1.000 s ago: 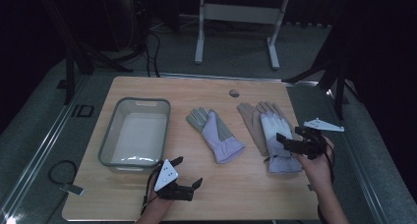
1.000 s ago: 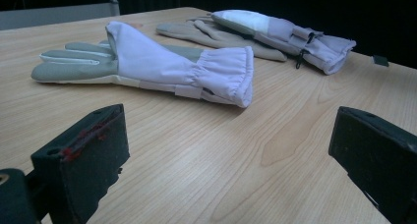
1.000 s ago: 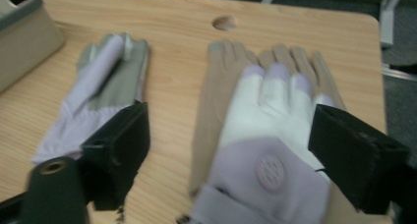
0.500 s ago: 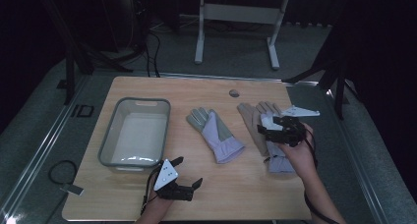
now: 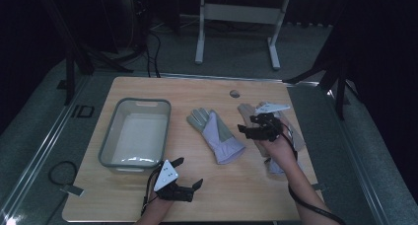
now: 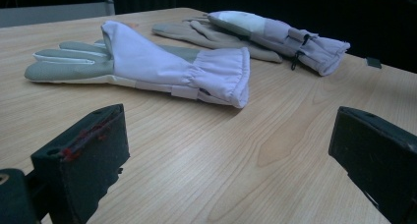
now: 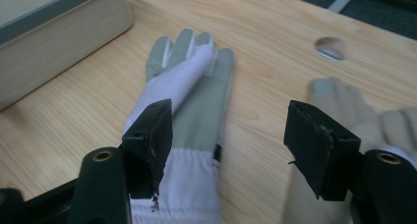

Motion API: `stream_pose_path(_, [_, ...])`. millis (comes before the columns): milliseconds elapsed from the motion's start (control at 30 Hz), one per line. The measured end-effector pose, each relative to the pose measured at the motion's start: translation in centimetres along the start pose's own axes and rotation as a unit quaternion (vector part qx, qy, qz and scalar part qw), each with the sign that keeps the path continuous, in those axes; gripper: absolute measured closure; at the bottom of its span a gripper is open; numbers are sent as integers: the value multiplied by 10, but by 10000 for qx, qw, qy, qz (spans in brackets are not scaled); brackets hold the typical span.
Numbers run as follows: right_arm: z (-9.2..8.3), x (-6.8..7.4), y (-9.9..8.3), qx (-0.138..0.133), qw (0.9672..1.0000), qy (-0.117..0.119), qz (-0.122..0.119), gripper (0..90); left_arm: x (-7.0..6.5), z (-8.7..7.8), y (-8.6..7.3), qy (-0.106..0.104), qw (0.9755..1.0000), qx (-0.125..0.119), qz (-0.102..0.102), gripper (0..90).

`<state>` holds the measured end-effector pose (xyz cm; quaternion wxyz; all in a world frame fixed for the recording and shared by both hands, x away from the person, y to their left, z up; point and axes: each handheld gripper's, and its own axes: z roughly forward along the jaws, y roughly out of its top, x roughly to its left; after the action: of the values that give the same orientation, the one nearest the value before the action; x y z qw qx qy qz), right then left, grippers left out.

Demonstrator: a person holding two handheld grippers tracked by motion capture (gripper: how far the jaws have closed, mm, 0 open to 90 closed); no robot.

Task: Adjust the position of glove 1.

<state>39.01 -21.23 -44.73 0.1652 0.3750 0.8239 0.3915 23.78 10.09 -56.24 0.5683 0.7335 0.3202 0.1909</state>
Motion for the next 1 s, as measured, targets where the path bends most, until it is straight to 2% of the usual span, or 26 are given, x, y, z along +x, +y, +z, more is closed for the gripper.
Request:
stream_pose_path(100, [14, 2, 3, 79, 9999, 124, -10, 425, 0, 0, 0, 1, 10000, -5, -25, 15])
stream_pose_path(200, [23, 4, 4, 168, 9997, 191, -22, 439, 1, 0, 0, -23, 10000, -13, -59, 15])
stream_pose_path(233, [34, 5, 4, 277, 9993, 256, -57, 493, 1, 0, 0, -31, 10000, -8, -59, 15])
stream_pose_path(367, [54, 5, 2, 457, 9984, 322, -91, 542, 1, 0, 0, -47, 10000, -15, -71, 15])
stream_pose_path(433, [63, 6, 1, 556, 9976, 388, -167, 550, 1, 0, 0, -56, 10000, -21, -79, 15])
stream_pose_path(567, [79, 8, 2, 722, 9963, 377, -285, 571, 2, -1, 0, -69, 9999, -22, -99, 15])
stream_pose_path(700, [93, 8, 2, 899, 9941, 462, -384, 571, 2, -1, 0, -82, 9999, -24, -118, 15])
stream_pose_path(867, [112, 12, -6, 1300, 9889, 498, -515, 566, 2, -1, 0, -84, 9999, -20, -129, 15])
stream_pose_path(933, [118, 16, -12, 1406, 9870, 398, -670, 588, 2, -1, 0, -85, 9999, -20, -131, 15])
stream_pose_path(1000, [119, 17, -13, 1403, 9871, 418, -643, 654, 2, -1, 0, -83, 9999, -22, -128, 15])
